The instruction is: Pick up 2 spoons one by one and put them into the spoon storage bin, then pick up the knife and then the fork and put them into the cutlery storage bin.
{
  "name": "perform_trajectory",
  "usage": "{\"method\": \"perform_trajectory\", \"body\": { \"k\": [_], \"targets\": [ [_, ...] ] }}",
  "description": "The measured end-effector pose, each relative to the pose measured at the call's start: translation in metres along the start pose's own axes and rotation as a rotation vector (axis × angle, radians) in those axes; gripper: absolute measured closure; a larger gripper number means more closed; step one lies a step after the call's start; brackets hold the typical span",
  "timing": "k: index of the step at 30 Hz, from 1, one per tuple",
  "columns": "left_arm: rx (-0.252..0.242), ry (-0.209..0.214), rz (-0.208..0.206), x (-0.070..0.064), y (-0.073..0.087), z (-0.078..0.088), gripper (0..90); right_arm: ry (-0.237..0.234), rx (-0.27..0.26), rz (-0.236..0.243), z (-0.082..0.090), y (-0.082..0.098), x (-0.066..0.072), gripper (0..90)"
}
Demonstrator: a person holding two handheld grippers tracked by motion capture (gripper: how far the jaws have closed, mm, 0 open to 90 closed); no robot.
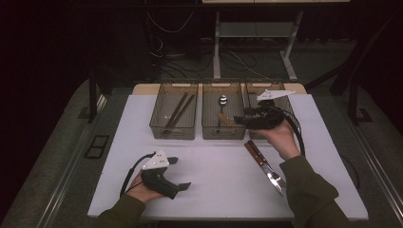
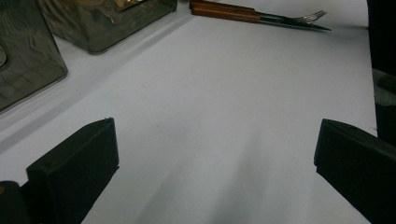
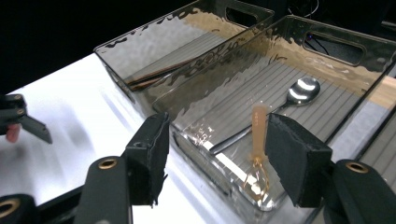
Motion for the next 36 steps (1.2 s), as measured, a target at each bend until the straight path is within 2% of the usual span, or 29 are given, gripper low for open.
{"method": "perform_trajectory", "body": {
  "k": [9, 16, 28, 32, 36],
  "targets": [
    [0.002, 0.000, -0.003, 0.000, 0.000, 0.000, 0.0, -0.005, 0.000, -0.008, 0.018, 0.023, 0.003, 39.9],
    [0.004, -0.002, -0.003, 0.000, 0.000, 0.000, 0.0, 0.010, 0.005, -0.011, 0.033, 0.043, 0.001, 39.4],
    [0.004, -0.009, -0.003, 0.000, 0.000, 0.001, 0.0, 0.050, 0.086, -0.031, 0.054, 0.077, -0.005, 41.2],
    [0.009, -0.010, -0.008, 0.000, 0.000, 0.001, 0.0, 0.067, 0.120, -0.052, 0.058, 0.084, -0.008, 44.5],
    [0.008, -0.011, -0.007, 0.000, 0.000, 0.001, 0.0, 0.090, 0.168, -0.071, 0.059, 0.090, -0.010, 52.3]
  ]
}}
Point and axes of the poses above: each handheld gripper's, and its own axes: z roughly backward along the jaws, y roughly out of its underside, x roughly to its left, the point moved 3 cm from there along -z, roughly forward along the jaws, and after that the axes turned 3 degrees about -y, right-handed, at the moved point
